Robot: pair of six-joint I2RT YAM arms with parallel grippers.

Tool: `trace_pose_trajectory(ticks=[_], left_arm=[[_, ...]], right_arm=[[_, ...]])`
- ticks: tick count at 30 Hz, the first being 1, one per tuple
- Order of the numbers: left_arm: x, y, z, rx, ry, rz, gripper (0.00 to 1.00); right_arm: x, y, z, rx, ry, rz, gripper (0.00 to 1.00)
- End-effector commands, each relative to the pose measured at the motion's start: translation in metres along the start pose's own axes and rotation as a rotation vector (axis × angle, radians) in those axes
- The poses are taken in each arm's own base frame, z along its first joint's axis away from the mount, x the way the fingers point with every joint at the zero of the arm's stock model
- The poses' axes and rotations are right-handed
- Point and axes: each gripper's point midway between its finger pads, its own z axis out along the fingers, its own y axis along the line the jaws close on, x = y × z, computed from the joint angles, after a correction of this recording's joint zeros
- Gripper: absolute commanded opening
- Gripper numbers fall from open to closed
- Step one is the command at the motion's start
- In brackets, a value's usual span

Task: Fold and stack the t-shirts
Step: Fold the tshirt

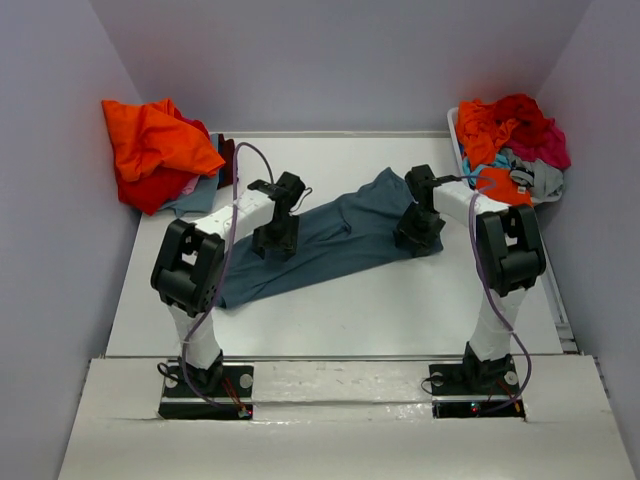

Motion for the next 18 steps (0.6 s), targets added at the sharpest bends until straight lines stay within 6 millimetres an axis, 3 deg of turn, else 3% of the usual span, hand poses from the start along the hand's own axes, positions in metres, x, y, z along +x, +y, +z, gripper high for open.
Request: trace_pose_trajectory(ticks=[1,9,18], left_arm=[[0.005,0.004,-0.013,0.005,-0.017,0.001,0.69],[0.022,0.007,0.023,-0.038,0.059,0.033,0.69],[0.022,0.018,0.044,-0.137,0.097,0.063,0.68]], right_arm=[[-0.011,0.009,0.009,-0.018,-0.022,0.004,0.62],[-0.018,0.017,0.007,-0.026,-0.027,-0.006,0.62],[-0.037,0.024,0.004,-0.029,-0.045,-0.008,0.62]])
